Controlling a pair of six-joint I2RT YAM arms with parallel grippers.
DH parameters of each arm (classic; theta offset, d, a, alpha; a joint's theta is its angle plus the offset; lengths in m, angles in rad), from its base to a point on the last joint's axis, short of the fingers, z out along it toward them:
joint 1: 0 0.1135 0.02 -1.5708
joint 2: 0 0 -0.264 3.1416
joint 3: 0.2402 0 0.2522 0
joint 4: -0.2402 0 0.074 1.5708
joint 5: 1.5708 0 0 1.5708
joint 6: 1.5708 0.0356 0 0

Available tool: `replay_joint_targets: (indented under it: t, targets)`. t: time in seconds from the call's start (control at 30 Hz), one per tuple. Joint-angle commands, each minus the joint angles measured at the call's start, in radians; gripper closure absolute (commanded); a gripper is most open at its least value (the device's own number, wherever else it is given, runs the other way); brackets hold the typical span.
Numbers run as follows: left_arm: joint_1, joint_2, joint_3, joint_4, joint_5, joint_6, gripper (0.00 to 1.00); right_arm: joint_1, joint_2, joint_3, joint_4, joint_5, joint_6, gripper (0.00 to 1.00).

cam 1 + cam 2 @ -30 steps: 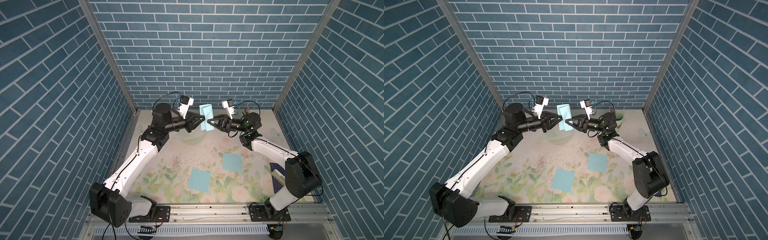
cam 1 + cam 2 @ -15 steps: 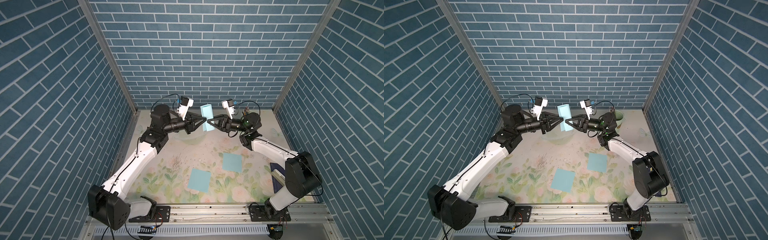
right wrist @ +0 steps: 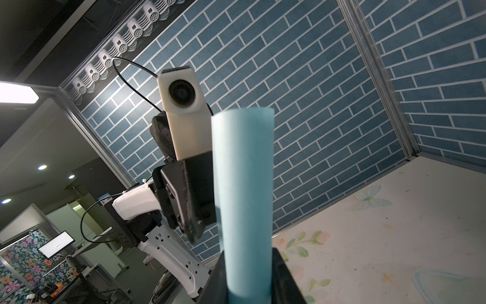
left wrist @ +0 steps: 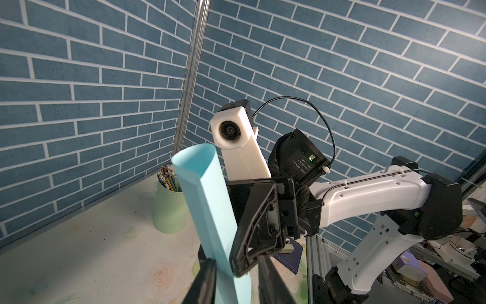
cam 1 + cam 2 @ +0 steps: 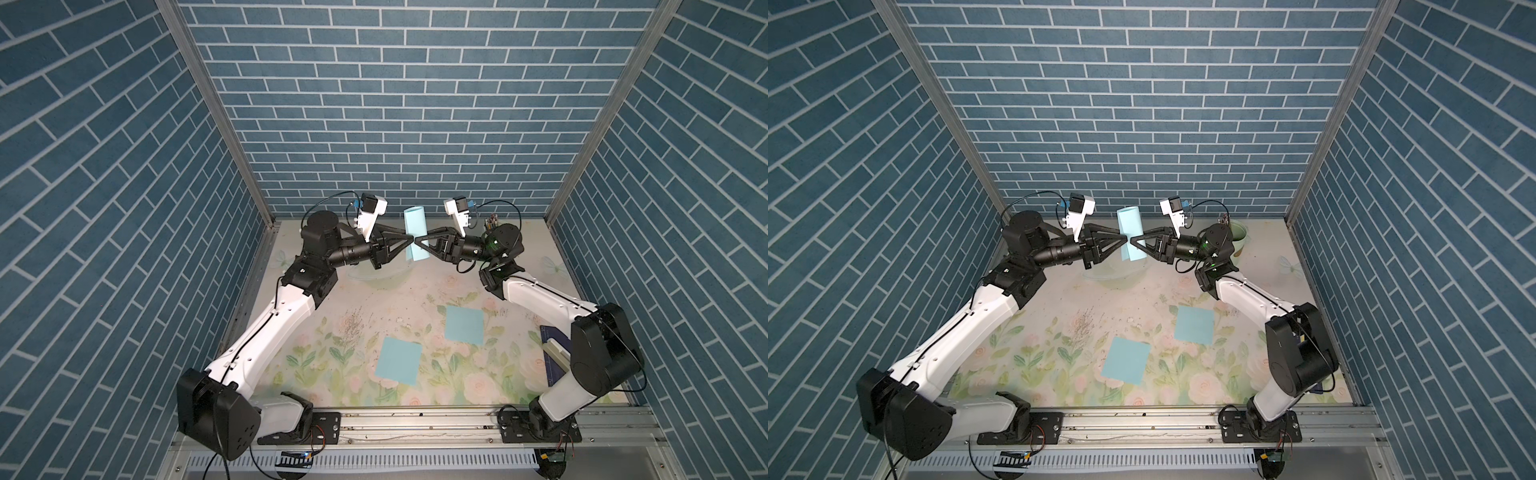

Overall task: Fold the square paper along the opposite sides
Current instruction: Fold the paper.

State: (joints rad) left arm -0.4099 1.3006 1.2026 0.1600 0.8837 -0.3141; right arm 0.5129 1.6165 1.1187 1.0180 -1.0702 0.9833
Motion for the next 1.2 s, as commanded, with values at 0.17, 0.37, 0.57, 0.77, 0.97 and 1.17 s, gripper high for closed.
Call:
replay_joint_targets:
  t: [0.17,0.37,0.57,0.77,0.97,1.17]
  targets:
    - [0.002,0.010,0.003,0.029,0.000,-0.005,0.85,0.013,-0.017,0.032,0.023,-0.008,-0.004,0.73]
    - [0.001,0.021,0.006,0.026,-0.002,-0.008,0.94,0.027,-0.018,0.047,-0.044,-0.005,-0.056,0.72]
    - [0.001,0.025,0.011,0.008,-0.018,-0.004,0.98,0.032,-0.019,0.051,-0.059,-0.006,-0.064,0.72]
    - [0.000,0.020,0.015,-0.012,-0.074,-0.001,1.00,0.033,-0.037,0.053,-0.113,-0.008,-0.110,0.70]
    - [0.001,0.009,0.004,0.053,-0.054,-0.022,1.00,0.026,-0.068,0.049,-0.146,-0.021,-0.145,0.64]
    - [0.007,0.046,0.009,0.183,0.121,-0.086,1.00,0.000,-0.088,0.041,-0.129,-0.042,-0.146,0.49]
